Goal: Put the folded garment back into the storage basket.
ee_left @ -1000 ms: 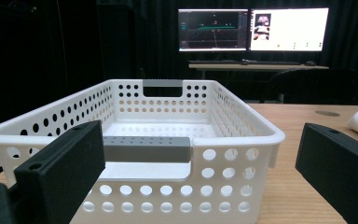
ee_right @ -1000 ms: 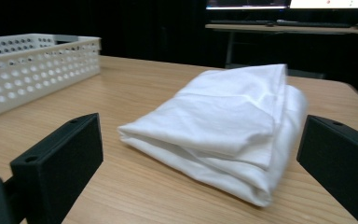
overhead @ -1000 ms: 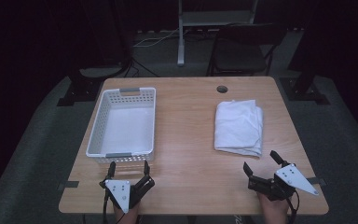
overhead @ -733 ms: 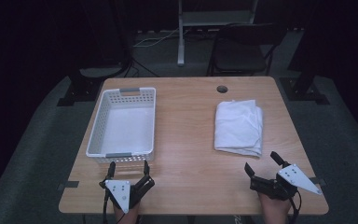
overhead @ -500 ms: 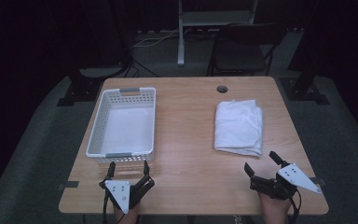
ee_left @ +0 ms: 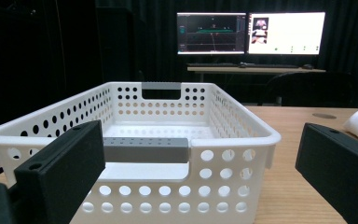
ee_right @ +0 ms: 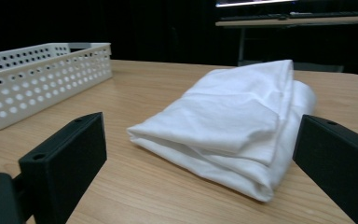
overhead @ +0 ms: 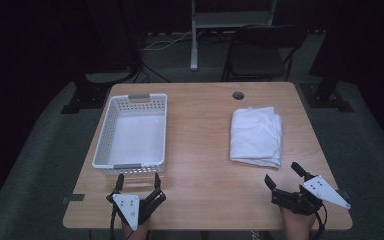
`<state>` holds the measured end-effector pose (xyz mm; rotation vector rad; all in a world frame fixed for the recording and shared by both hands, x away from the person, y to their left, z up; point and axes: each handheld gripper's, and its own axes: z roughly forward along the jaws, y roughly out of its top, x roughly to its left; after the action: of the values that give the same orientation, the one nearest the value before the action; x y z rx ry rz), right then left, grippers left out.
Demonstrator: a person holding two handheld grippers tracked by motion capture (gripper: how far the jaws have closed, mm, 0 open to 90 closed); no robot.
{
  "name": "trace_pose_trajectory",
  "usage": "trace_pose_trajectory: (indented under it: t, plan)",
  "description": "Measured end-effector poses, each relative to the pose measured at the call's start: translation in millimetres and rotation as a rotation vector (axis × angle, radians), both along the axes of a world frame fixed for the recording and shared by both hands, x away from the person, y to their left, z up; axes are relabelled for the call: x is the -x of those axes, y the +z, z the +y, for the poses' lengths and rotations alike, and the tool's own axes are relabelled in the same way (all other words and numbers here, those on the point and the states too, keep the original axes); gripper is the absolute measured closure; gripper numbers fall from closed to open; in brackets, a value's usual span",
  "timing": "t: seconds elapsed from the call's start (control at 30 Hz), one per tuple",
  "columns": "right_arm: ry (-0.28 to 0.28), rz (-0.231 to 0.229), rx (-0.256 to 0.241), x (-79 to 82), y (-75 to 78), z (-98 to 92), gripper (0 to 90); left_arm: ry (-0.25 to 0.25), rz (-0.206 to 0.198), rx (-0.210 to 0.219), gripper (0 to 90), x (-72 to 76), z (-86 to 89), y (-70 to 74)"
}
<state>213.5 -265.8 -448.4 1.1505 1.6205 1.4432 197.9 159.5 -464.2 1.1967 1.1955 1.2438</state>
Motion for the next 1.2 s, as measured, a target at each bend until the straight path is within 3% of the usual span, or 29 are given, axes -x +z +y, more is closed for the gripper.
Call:
trace_pose_trajectory:
  t: [0.17, 0.23, 0.57, 0.97, 1.2]
  plan:
    - [0.015, 0.001, -0.004, 1.6, 4.6, -1.6, 2.4, -0.001, 0.001, -0.001, 2.2, -0.1, 0.1, 0.0]
    - [-0.005, -0.007, 0.016, 3.7, 6.7, -1.4, 2.4, -0.003, 0.0, 0.0, 2.2, 0.0, 0.1, 0.0]
    - [-0.037, -0.024, -0.02, 6.0, 19.7, -7.3, 2.4, 0.0, -0.001, -0.001, 2.2, 0.0, 0.0, 0.0]
    - [-0.032, -0.086, -0.008, 5.0, 43.9, -3.7, 2.4, 0.004, -0.002, -0.001, 2.2, 0.1, -0.1, 0.0]
    - [-0.018, -0.074, 0.005, -1.0, 57.6, -2.7, 2.4, 0.002, 0.003, -0.001, 2.2, -0.3, -0.1, 0.0]
